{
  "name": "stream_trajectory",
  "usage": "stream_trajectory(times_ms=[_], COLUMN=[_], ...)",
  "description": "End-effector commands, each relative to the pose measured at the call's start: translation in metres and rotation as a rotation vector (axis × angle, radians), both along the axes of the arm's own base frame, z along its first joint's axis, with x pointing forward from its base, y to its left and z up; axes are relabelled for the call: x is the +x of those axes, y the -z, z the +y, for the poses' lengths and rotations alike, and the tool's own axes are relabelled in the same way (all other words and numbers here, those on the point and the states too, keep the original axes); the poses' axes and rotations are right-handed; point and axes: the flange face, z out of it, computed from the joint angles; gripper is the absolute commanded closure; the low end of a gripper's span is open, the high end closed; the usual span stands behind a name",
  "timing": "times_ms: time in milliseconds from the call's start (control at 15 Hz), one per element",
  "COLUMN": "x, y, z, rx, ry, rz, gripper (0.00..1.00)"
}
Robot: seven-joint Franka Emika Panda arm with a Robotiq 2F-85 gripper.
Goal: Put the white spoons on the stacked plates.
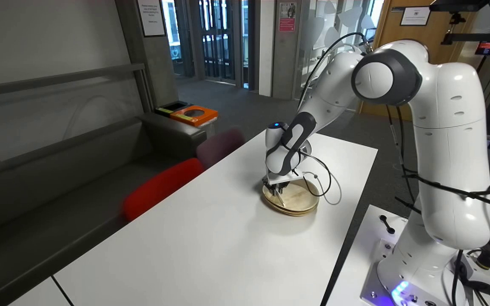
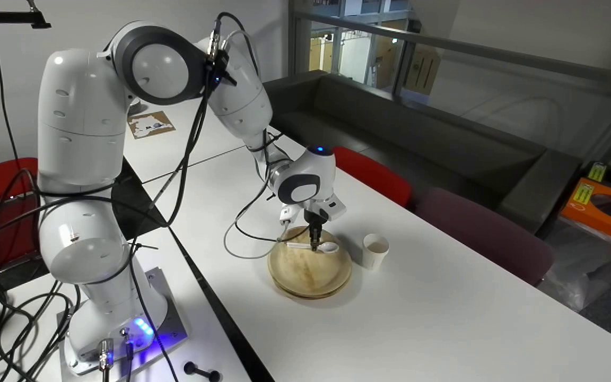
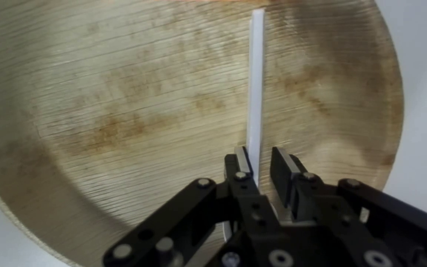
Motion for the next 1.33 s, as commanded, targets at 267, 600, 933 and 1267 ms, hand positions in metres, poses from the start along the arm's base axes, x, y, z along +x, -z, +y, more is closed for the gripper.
stream_trajectory(times_ms=[267, 600, 933, 1267], x=[-0.007, -0.008, -0.009, -0.016], y=[-0.013, -0.016, -0.020, -0.038], z=[-0.004, -0.004, -0.003, -0.002], rx=[0.020, 0.022, 0.022, 0.028], ry=[-0.017, -0.020, -0.025, -0.052], rz=[-0.007, -0.011, -0.017, -0.043], gripper=[0.56, 0.58, 0.57, 0.56])
